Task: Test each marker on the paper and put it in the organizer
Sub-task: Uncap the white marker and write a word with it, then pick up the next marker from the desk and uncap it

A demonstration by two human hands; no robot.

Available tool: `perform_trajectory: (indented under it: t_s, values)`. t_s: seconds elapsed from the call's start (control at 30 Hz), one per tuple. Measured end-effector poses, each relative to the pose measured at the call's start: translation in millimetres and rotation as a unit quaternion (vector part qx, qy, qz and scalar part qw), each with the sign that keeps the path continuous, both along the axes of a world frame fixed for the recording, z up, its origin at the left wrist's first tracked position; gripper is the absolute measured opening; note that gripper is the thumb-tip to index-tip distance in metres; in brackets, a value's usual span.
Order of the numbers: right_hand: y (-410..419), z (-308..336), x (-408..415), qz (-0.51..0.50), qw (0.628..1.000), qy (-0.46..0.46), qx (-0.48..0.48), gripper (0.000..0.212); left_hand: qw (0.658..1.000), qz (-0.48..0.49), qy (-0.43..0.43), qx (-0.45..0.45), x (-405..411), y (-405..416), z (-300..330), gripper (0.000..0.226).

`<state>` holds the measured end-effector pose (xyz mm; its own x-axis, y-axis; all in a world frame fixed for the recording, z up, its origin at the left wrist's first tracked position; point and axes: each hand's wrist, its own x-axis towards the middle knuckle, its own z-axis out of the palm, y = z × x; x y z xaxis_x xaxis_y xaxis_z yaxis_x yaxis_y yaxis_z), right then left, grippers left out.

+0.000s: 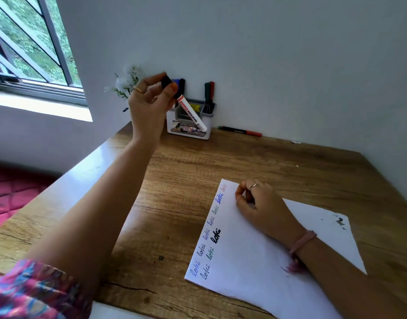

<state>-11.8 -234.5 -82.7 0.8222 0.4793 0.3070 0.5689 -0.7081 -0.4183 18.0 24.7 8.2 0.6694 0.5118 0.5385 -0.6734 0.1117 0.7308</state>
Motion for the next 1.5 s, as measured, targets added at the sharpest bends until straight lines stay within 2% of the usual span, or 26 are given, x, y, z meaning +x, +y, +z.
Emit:
perform_trajectory:
  t_s: [0.2, 0.4, 0.63, 0.7, 0.83, 0.97, 1.1, 1.2, 1.27, 1.37, 1.43, 1.5]
  values:
    - [0, 2, 0, 0.003, 1.000, 0.011, -0.005, 0.013, 0.994, 0.096, -0.020, 0.040, 65, 0, 41, 0.022]
    - [0, 3, -2, -0.001, 1.000, 0.008, -0.008, 0.010, 0.989, 0.088, 0.037, 0.113, 125, -3, 43, 0.022]
    - [1, 3, 0, 0.005, 1.000, 0.009, -0.016, 0.014, 0.928, 0.159, 0.128, 0.312, 159, -13, 22, 0.029]
    - [1, 3, 0, 0.006, 1.000, 0.008, -0.016, 0.020, 0.917, 0.165, 0.137, 0.335, 164, -13, 15, 0.029]
    - [-1, 2, -1, 0.007, 1.000, 0.007, -0.005, 0.015, 0.892, 0.171, 0.176, 0.380, 172, -9, 3, 0.031]
    - [0, 2, 0, 0.006, 1.000, 0.008, -0.003, 0.026, 0.878, 0.184, 0.196, 0.397, 177, -8, -2, 0.035]
    - [-1, 3, 0, 0.002, 1.000, 0.007, -0.005, 0.034, 0.874, 0.210, 0.175, 0.402, 170, -14, 1, 0.045]
    - [0, 4, -1, -0.001, 1.000, 0.011, -0.007, 0.027, 0.860, 0.249, 0.116, 0.429, 163, -27, 2, 0.039]
    - [0, 4, -2, 0.000, 1.000, 0.015, -0.006, 0.022, 0.834, 0.238, 0.080, 0.491, 158, -42, 1, 0.031]
    - [-1, 5, -3, 0.000, 1.000, 0.019, -0.006, 0.013, 0.774, 0.164, 0.058, 0.609, 156, -68, -10, 0.022]
    - [0, 6, -4, -0.002, 1.000, 0.026, -0.010, 0.011, 0.727, 0.106, 0.122, 0.668, 161, -86, -24, 0.024]
    - [0, 7, -4, -0.001, 1.000, 0.029, -0.011, 0.018, 0.694, 0.069, 0.200, 0.688, 167, -98, -40, 0.030]
